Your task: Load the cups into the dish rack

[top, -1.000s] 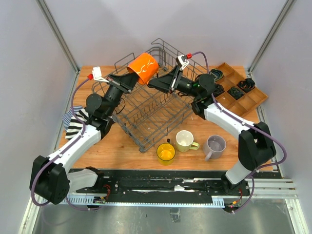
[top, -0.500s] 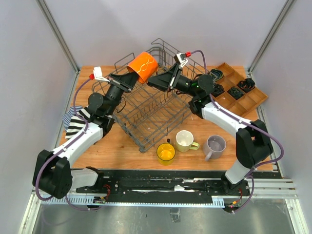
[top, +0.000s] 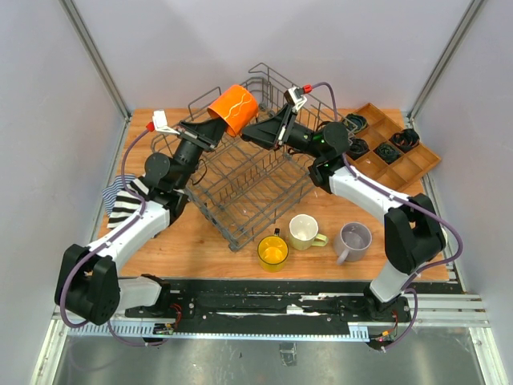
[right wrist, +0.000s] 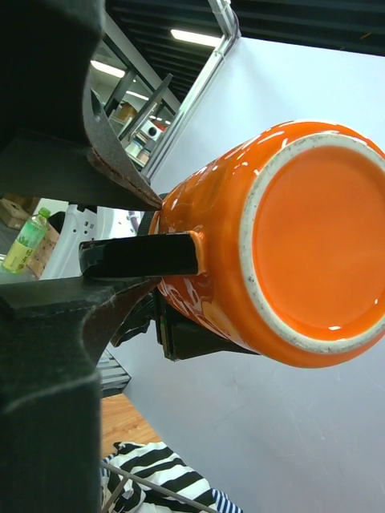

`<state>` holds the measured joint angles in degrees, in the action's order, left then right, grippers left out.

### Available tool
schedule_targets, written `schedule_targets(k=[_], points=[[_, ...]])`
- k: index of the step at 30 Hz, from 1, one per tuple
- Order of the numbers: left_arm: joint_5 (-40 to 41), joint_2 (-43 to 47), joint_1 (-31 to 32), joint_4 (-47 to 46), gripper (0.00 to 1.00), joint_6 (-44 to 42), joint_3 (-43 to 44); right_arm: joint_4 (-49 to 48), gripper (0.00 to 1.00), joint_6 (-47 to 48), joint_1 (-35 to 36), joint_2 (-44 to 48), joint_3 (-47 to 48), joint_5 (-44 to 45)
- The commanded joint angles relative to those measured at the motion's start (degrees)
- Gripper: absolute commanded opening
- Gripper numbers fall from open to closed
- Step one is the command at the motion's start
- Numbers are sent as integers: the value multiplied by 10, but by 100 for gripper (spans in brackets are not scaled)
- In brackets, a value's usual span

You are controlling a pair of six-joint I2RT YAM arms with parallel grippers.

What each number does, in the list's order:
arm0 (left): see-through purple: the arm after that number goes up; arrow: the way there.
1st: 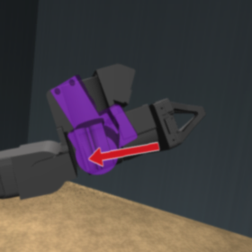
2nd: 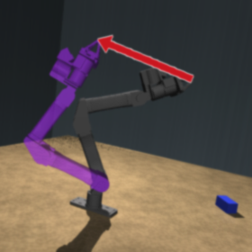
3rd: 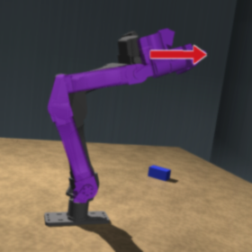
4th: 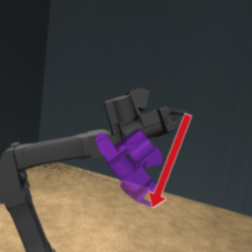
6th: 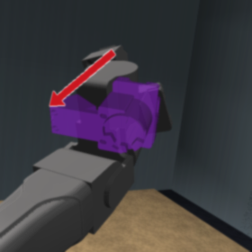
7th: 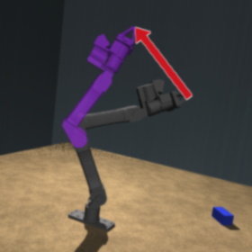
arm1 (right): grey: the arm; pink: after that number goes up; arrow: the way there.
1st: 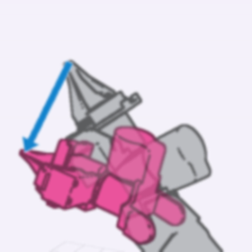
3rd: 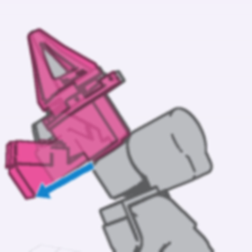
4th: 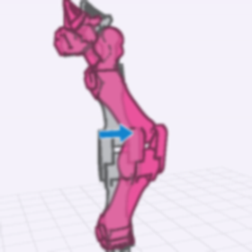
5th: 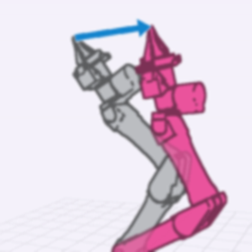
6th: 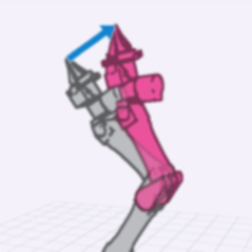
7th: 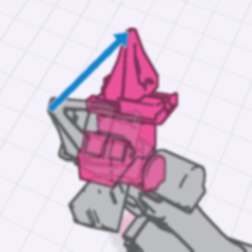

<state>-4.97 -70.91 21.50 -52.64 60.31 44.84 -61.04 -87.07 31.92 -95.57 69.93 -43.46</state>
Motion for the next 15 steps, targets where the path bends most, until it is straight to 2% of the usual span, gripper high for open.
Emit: schedule_targets(k=[1,4,6,9,11,15], points=[[9,-5,-6,-56,1,9,12,-33,36,-5,10,-4,21,-15],[7,-10,-7,-54,0,10,16,-26,31,-1,10,-4,21,-19],[4,-13,-8,-52,0,10,20,-14,19,4,10,-6,26,-26],[0,-18,-9,-42,1,7,30,8,16,16,10,-6,32,-35],[-1,-20,-9,-29,0,3,37,23,3,26,11,-6,37,-44],[-11,-19,-12,-13,1,-15,48,24,1,30,11,-14,43,-58]])
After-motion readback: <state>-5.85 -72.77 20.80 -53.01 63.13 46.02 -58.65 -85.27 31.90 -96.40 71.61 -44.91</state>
